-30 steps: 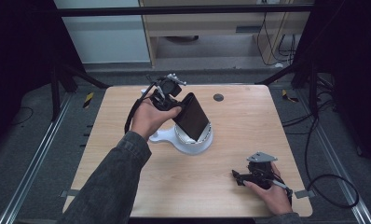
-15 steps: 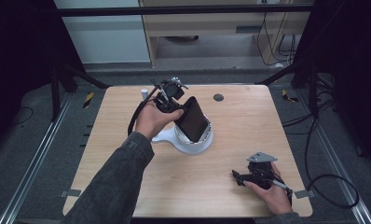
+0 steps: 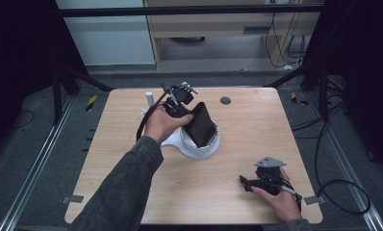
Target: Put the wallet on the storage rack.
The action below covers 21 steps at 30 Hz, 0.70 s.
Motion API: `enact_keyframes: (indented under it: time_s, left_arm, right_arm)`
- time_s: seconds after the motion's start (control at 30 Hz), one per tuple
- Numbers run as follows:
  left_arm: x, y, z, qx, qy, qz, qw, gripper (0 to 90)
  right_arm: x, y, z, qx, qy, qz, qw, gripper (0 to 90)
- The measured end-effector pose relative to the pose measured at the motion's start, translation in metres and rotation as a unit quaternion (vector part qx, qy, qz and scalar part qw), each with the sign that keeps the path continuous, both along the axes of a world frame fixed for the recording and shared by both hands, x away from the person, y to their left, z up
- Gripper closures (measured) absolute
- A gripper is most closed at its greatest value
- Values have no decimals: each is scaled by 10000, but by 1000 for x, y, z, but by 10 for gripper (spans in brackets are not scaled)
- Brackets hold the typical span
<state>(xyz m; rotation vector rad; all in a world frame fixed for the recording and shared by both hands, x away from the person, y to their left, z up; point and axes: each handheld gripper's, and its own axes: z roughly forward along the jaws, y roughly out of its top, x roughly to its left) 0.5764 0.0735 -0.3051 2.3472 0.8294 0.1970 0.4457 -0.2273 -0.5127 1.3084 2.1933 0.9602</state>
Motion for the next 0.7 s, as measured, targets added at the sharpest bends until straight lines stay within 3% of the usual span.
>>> enact_keyframes:
  time_s: [0.7]
  left_arm:
    - [9, 3, -7, 20, 44, 211, 9998, 791]
  right_arm:
    - [0, 0, 0, -13, -11, 6, 10000, 56]
